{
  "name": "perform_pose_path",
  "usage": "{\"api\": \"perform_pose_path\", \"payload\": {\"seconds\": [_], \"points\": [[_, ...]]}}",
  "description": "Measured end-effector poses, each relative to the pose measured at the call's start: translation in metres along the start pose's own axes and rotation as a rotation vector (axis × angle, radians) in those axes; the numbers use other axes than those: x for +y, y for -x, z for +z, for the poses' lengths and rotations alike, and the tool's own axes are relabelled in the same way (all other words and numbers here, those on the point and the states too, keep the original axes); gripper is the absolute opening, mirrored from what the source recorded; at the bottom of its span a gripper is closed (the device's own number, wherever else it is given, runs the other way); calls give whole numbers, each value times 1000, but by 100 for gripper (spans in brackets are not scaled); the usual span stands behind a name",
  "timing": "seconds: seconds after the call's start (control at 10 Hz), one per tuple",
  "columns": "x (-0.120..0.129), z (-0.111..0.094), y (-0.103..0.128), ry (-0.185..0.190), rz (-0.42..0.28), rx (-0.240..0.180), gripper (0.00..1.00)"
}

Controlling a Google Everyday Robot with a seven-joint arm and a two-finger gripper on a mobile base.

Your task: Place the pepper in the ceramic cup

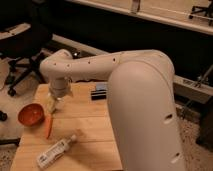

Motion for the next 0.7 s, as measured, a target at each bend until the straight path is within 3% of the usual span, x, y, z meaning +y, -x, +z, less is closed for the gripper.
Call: {"api": "perform_pose_path", "payload": {"seconds": [0.4, 0.7], "points": [[81, 40, 3, -43, -61, 49, 80], [92, 76, 24, -74, -53, 41, 80]]}}
